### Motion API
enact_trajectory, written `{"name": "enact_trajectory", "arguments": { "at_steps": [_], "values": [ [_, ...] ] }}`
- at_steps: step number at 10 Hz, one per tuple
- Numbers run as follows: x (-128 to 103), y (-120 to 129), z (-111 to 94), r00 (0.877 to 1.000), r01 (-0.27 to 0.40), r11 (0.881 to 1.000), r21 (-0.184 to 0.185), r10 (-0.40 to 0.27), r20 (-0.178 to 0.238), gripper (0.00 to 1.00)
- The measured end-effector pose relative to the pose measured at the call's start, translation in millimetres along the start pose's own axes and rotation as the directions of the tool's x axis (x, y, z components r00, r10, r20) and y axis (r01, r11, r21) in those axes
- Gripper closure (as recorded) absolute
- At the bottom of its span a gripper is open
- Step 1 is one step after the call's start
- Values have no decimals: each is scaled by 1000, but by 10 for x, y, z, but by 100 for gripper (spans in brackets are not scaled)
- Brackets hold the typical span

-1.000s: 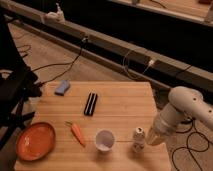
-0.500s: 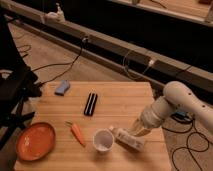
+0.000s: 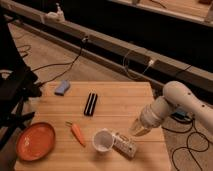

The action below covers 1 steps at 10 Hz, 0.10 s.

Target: Knock the bottle over

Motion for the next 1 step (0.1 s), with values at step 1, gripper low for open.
{"name": "enact_trajectory", "arguments": {
  "at_steps": [1],
  "values": [
    [-6,-2,4,1000,1,1000,-1,-1,0,48]
  ]
}}
